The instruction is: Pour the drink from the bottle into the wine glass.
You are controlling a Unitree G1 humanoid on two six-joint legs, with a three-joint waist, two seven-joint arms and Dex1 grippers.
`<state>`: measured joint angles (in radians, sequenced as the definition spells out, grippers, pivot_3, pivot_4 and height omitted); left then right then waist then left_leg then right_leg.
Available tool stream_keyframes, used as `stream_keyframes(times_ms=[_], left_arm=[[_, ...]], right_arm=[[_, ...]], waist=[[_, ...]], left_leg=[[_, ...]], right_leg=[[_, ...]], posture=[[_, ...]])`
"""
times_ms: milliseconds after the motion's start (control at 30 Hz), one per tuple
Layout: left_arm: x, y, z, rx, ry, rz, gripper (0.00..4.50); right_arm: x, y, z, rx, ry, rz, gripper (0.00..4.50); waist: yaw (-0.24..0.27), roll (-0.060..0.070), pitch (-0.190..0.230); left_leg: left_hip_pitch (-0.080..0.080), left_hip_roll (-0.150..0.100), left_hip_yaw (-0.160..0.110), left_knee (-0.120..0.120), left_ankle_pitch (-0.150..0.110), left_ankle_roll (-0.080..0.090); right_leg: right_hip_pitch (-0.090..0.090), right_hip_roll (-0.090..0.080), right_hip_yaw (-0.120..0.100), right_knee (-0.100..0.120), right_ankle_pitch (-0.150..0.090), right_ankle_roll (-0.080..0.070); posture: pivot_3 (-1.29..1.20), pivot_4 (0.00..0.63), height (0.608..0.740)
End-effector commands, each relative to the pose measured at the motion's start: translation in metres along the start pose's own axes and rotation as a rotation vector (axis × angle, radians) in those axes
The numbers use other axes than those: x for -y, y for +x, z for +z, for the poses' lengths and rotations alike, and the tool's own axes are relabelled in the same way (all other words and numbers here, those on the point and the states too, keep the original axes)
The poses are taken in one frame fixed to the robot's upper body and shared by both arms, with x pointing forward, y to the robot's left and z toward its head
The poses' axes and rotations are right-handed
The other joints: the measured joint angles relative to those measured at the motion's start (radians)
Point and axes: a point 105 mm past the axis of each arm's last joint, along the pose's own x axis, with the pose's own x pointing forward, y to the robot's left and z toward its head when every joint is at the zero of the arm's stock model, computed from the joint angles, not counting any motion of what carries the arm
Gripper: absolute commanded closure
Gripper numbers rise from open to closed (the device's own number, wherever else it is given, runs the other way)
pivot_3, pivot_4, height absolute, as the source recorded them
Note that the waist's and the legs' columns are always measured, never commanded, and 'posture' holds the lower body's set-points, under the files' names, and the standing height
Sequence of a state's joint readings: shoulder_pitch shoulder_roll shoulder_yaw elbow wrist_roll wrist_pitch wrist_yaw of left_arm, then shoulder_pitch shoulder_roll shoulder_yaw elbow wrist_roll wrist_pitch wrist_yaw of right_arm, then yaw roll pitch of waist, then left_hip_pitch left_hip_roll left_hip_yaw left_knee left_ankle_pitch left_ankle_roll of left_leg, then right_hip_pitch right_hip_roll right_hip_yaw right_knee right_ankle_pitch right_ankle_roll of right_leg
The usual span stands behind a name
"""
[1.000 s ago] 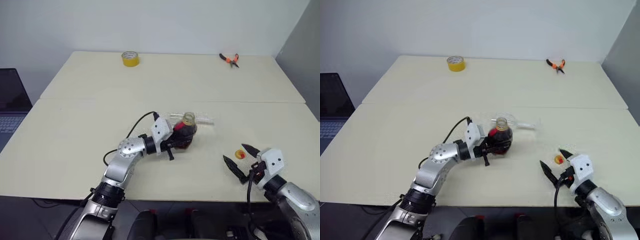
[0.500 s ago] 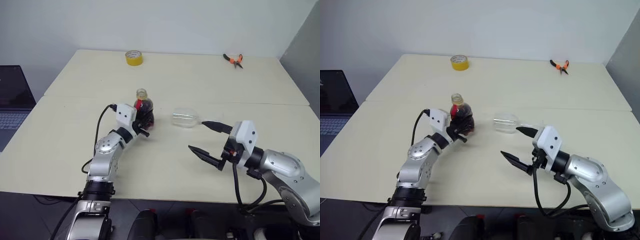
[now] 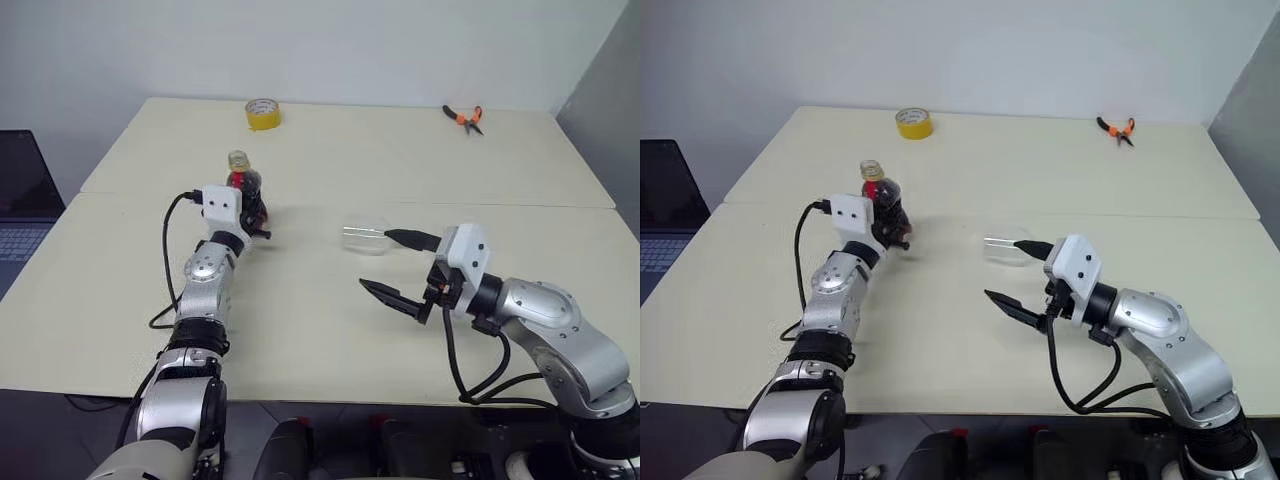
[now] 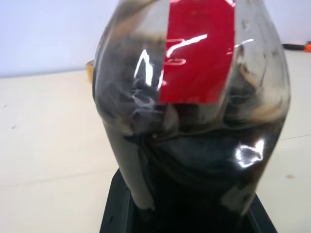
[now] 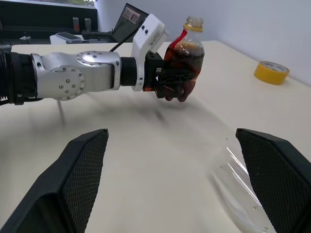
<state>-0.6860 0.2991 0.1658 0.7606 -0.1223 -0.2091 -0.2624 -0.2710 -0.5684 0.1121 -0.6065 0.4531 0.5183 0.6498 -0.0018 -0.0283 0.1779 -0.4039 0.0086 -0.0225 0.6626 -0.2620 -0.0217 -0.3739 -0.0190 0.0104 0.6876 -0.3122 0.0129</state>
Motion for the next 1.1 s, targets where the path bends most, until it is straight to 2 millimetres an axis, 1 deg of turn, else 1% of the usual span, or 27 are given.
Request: stream_keyframes(times_ms=[33,200,267,300,333,467,567,600,733,833,900,1000,1033,1100], left_arm=[[-0.009,0.004,0.017,0.073,0.008,0.063,3.88],[-0.011,0.002,0.007,0.045,-0.018,0.101,3.88],[-0.011,0.002,0.004,0.042,-0.032,0.110,3.16],[-0.010,0.001,0.003,0.040,-0.044,0.105,2.94],[-0.010,0.001,0.002,0.041,-0.049,0.106,2.56],[-0.007,-0.003,0.000,0.048,-0.051,0.100,1.32],[-0.001,-0.009,0.000,0.062,-0.041,0.076,0.38],[0.002,-0.014,-0.002,0.063,-0.039,0.060,0.04],[0.010,-0.033,-0.007,0.046,-0.038,0.023,0.02],[0.015,-0.055,-0.010,0.028,-0.022,-0.011,0.02],[0.018,-0.073,-0.012,0.005,0.005,-0.032,0.02],[0.020,-0.099,-0.009,-0.009,0.063,-0.051,0.02],[0.022,-0.106,-0.008,-0.013,0.076,-0.065,0.02],[0.034,-0.115,-0.006,-0.023,0.090,-0.122,0.02]], right_arm=[[-0.002,0.002,0.013,0.038,-0.040,0.011,0.00],[-0.001,0.002,0.016,0.041,-0.046,0.013,0.00],[-0.001,0.002,0.016,0.039,-0.047,0.013,0.00],[-0.001,0.002,0.016,0.040,-0.047,0.013,0.00],[-0.001,0.002,0.016,0.039,-0.049,0.014,0.00],[-0.001,0.002,0.016,0.035,-0.065,0.011,0.00],[-0.003,0.000,0.013,0.010,-0.071,0.015,0.00],[-0.005,-0.002,0.011,-0.003,-0.072,0.013,0.00],[-0.006,-0.009,0.004,-0.044,-0.083,-0.011,0.00],[-0.003,-0.019,-0.006,-0.086,-0.095,-0.070,0.00],[0.005,-0.025,-0.013,-0.120,-0.133,-0.156,0.00],[0.017,-0.031,-0.018,-0.154,-0.223,-0.282,0.00],[0.020,-0.031,-0.021,-0.180,-0.252,-0.310,0.00],[0.026,-0.032,-0.028,-0.234,-0.312,-0.350,0.00]], waist=[[0.000,0.000,0.000],[0.000,0.000,0.000],[0.000,0.000,0.000],[0.000,0.000,0.000],[0.000,0.000,0.000],[0.000,0.000,0.000],[0.000,0.000,0.000],[0.000,0.000,0.000],[0.000,0.000,0.000],[0.000,0.000,0.000],[0.000,0.000,0.000],[-0.003,0.000,-0.001],[-0.002,0.000,-0.001],[-0.001,0.000,-0.001]], left_leg=[[0.000,0.000,0.000,0.000,0.000,0.000],[0.001,0.000,-0.001,0.000,0.000,0.000],[0.001,0.000,-0.001,0.000,0.000,0.000],[0.001,0.000,0.000,0.000,0.000,0.000],[0.001,0.000,0.000,0.000,0.000,0.000],[0.001,0.000,0.000,0.000,0.000,0.000],[0.001,0.000,0.000,0.000,0.000,0.000],[0.001,0.000,0.000,0.000,0.000,0.000],[0.001,0.000,0.000,0.000,0.000,-0.001],[0.002,0.001,0.000,0.000,0.000,-0.001],[0.002,0.001,0.000,0.000,0.000,-0.001],[0.003,0.001,0.001,-0.001,0.000,-0.001],[0.003,0.001,0.001,-0.001,0.000,-0.001],[0.003,0.001,0.001,-0.001,0.000,-0.001]], right_leg=[[0.000,0.000,0.000,0.001,0.000,0.000],[0.000,0.000,-0.001,0.002,0.000,0.000],[0.000,0.000,-0.001,0.002,0.000,0.000],[0.000,0.000,-0.001,0.002,0.000,0.000],[0.000,0.000,-0.001,0.002,0.000,0.000],[0.000,0.000,-0.001,0.002,0.000,0.000],[0.000,0.000,0.000,0.002,0.000,0.000],[0.000,0.000,0.000,0.002,0.000,0.000],[0.001,0.000,0.000,0.002,0.000,0.000],[0.001,0.000,0.000,0.002,0.000,0.000],[0.002,0.000,0.000,0.002,0.000,0.000],[0.001,0.000,0.002,0.002,0.000,0.000],[0.001,0.000,0.002,0.002,0.000,0.000],[0.001,0.000,0.001,0.003,0.000,0.000]], posture=[[0.00,0.150,0.740],[0.00,0.150,0.740],[0.00,0.150,0.740],[0.00,0.150,0.740],[0.00,0.150,0.740],[0.00,0.150,0.740],[0.00,0.150,0.740],[0.00,0.150,0.740],[0.00,0.150,0.740],[0.00,0.150,0.740],[0.00,0.150,0.740],[0.00,0.150,0.740],[0.00,0.150,0.740],[0.00,0.150,0.740]])
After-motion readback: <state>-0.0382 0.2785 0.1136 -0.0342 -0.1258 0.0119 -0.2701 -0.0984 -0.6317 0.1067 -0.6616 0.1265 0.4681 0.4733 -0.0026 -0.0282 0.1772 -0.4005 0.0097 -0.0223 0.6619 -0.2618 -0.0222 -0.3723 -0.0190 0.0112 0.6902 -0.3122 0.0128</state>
